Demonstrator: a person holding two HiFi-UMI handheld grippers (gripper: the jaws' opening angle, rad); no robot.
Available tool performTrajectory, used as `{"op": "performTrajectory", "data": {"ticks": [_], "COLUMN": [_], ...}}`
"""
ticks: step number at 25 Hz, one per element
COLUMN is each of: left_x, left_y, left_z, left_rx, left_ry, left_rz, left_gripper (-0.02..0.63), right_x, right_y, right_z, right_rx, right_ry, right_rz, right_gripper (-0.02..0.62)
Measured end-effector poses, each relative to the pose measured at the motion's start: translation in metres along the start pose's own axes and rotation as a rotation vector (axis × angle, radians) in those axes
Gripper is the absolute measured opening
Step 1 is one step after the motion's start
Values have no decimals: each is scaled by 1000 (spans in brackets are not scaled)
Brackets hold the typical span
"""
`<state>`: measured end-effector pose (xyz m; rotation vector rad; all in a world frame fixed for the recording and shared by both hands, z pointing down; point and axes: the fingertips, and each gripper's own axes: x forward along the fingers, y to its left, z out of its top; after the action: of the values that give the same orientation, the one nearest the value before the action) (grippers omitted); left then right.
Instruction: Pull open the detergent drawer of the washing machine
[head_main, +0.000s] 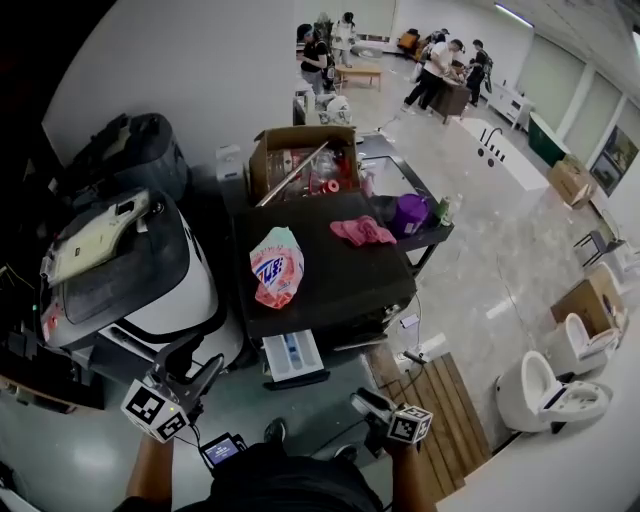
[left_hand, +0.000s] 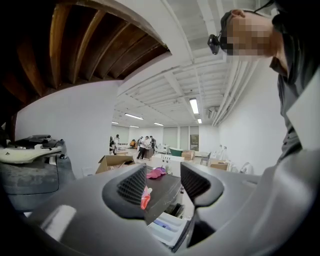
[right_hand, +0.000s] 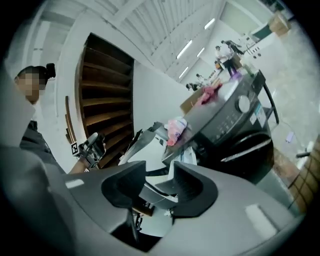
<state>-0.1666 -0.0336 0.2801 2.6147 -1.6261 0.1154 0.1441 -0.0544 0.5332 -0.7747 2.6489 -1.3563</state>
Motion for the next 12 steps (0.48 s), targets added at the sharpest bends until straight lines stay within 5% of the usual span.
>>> {"op": "performTrajectory", "data": {"ticks": [1, 5, 12], "left_x": [2, 7, 16], "left_y": [-6, -25, -52], "left_z": [3, 14, 24], "left_rx": [4, 26, 59], "left_ry": [-9, -36, -53], "left_rz": [-5, -17, -17], "left_gripper": [265, 265, 265], "right_x": [-12, -59, -126], "right_y": [8, 52, 139], "right_z": [18, 87, 178], "right_rx": [-34, -215, -644], "right_ry": [-41, -191, -244], "right_rz": [-10, -40, -259], "right_gripper": [125, 3, 3]}}
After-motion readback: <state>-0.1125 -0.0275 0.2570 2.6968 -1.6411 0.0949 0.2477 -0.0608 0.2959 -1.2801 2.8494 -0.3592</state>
